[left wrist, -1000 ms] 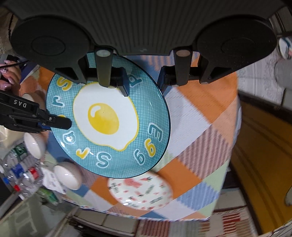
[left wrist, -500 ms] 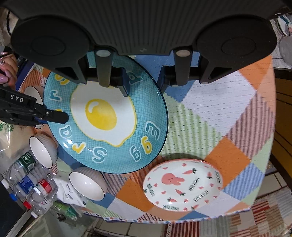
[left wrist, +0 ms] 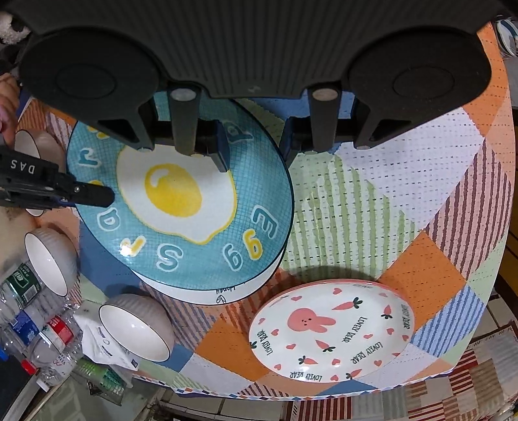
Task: Organize plates and bowls
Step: 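Lower the Egg plate onto the white plate and open both grippers, then move both grippers to the rim of the Lovely Bear bunny plate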
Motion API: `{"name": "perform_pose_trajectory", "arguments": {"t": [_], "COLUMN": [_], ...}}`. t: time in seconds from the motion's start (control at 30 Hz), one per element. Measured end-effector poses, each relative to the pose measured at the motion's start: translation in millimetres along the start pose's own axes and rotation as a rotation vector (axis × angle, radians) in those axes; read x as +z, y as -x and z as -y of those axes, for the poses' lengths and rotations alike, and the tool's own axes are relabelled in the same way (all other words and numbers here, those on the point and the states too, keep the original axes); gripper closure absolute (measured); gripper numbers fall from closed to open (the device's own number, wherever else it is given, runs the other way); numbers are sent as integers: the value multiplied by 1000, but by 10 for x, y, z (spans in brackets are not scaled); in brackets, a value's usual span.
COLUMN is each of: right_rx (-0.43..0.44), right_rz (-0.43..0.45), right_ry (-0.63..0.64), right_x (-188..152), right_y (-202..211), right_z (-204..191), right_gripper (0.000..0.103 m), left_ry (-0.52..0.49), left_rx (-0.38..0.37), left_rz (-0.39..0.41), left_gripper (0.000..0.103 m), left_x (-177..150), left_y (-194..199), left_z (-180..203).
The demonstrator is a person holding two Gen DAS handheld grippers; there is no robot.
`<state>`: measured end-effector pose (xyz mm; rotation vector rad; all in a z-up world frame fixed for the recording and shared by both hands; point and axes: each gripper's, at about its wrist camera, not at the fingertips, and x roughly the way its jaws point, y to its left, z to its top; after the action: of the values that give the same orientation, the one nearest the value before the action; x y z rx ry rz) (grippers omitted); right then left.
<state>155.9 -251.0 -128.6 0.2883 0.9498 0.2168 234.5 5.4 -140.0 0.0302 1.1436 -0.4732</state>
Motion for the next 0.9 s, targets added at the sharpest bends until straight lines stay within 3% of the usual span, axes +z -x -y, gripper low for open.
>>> {"name": "perform_pose_trajectory", "arguments": {"t": [0.23, 0.37, 0.47, 0.63, 0.7, 0.8, 0.9], "right_rx": [-51, -96, -157, -311, -333, -327, -340], "right_rz": [-9, -19, -20, -33, -21, -8, 1], "right_ry": [42, 128, 217, 354, 363, 359, 354], "right_x": [30, 11, -38, -105, -118, -118, -94], "right_y": [-53, -63, -50, -81, -103, -105, -74], "right_z": [-22, -159, -322, -485, -471, -421, -411], "right_gripper": [80, 73, 66, 64, 64, 64, 65], "left_ry": [12, 35, 51, -17, -19, 7, 63], "left_rx": [11, 18, 21, 59, 83, 64, -2], "left_rz": [-40, -66, -86, -96, -98, -110, -97], "left_gripper": [72, 72, 72, 72, 71, 72, 72], "left_x": [79, 86, 102, 107, 121, 150, 175], "left_y": [-98, -128, -152, -193, -200, -180, -38], "left_z": [6, -12, -21, 143, 172, 115, 7]}}
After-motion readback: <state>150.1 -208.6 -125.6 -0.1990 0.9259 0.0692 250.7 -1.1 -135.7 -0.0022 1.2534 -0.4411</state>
